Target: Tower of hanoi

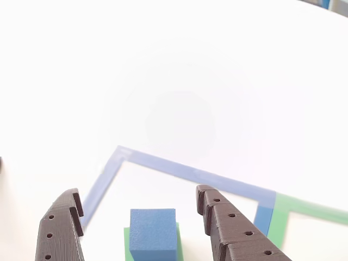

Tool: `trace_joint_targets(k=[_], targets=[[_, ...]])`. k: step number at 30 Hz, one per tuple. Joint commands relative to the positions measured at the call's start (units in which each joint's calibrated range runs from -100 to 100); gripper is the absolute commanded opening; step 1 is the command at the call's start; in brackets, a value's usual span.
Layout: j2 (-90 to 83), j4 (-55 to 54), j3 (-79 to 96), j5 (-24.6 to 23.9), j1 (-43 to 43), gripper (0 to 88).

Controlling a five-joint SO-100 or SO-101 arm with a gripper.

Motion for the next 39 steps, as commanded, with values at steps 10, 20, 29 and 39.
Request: trace_joint_targets(k=[10, 20, 29, 39], targets=[[-35.6, 52.8, -12.2, 0.6, 4.8, 13.5], [-43.3, 97.9, -42.0, 0.6, 12.1, 0.2], [-41.4, 119.7, -66.0, 0.6, 21.3, 0.1], [-40.9, 123.2, -69.6, 0.6, 32.1, 0.1]])
